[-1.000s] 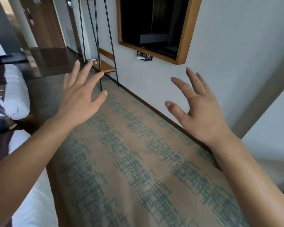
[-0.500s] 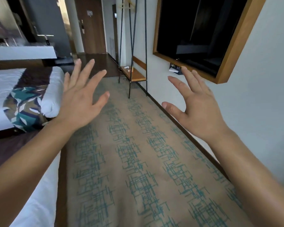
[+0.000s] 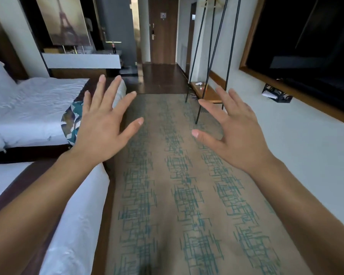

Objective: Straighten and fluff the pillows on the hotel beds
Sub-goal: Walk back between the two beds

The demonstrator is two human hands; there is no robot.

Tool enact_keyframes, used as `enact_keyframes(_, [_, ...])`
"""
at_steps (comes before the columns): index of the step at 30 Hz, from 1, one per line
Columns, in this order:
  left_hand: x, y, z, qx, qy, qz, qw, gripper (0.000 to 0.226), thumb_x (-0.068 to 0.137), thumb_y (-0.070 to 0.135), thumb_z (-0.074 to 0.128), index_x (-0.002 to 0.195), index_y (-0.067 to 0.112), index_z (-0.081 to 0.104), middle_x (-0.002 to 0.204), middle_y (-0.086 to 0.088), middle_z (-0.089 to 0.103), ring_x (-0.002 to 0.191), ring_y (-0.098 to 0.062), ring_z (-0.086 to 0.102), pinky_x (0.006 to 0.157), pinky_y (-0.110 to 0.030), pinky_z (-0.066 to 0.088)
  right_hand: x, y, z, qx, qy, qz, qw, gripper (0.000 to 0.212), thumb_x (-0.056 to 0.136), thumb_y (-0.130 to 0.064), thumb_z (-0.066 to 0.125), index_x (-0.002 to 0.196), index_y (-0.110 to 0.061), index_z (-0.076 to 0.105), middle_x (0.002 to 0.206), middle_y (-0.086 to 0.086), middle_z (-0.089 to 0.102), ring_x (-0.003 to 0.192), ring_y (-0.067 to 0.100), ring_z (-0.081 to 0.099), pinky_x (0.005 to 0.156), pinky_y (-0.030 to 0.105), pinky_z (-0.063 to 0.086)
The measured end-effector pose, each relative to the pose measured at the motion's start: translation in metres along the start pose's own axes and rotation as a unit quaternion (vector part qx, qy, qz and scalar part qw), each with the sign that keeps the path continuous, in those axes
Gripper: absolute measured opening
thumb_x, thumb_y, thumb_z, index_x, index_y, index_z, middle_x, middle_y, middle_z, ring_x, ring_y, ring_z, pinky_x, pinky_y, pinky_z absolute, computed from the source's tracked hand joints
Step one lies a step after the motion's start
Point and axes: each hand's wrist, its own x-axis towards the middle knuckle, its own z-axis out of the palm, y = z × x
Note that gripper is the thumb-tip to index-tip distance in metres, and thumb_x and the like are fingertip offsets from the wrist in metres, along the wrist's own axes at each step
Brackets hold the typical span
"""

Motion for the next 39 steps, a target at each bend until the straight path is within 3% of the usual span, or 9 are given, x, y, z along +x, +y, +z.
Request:
enact_keyframes(13, [0.115,-0.182,0.056,0.027,-0.001,-0.061,0.998,0.07,0.096,0.068,0.033,0.155,0.031,0.04,0.172,-0.003,0.014,0.16,-0.031,0.002,0.123,-0.065,0.012,0.23,-0.061,0.111,0.006,0.02,-0.054,0.998,0.07,0.094,-0.073,0.038,0.155,-0.038,0.038,0.171,0.002,0.016,0.158,0.03,0.011,0.124,0.059,0.018])
enact_keyframes(29, [0.263,-0.319,0.195,0.144,-0.02,-0.098,0.985,0.072,0.099,0.069,0.023,0.16,0.032,0.031,0.173,-0.002,0.006,0.16,-0.032,0.0,0.125,-0.064,0.01,0.455,-0.002,0.271,0.036,-0.013,-0.078,0.996,0.071,0.095,-0.072,0.033,0.157,-0.039,0.032,0.172,0.0,0.01,0.159,0.026,0.005,0.125,0.056,0.012])
enact_keyframes(39, [0.32,-0.444,0.258,0.178,-0.027,-0.171,0.969,0.073,0.099,0.07,0.023,0.161,0.031,0.029,0.173,-0.003,0.005,0.16,-0.032,-0.002,0.125,-0.064,0.008,0.605,-0.017,0.382,0.069,-0.029,-0.144,0.987,0.068,0.096,-0.069,0.037,0.156,-0.036,0.036,0.171,0.002,0.014,0.158,0.027,0.009,0.124,0.058,0.018])
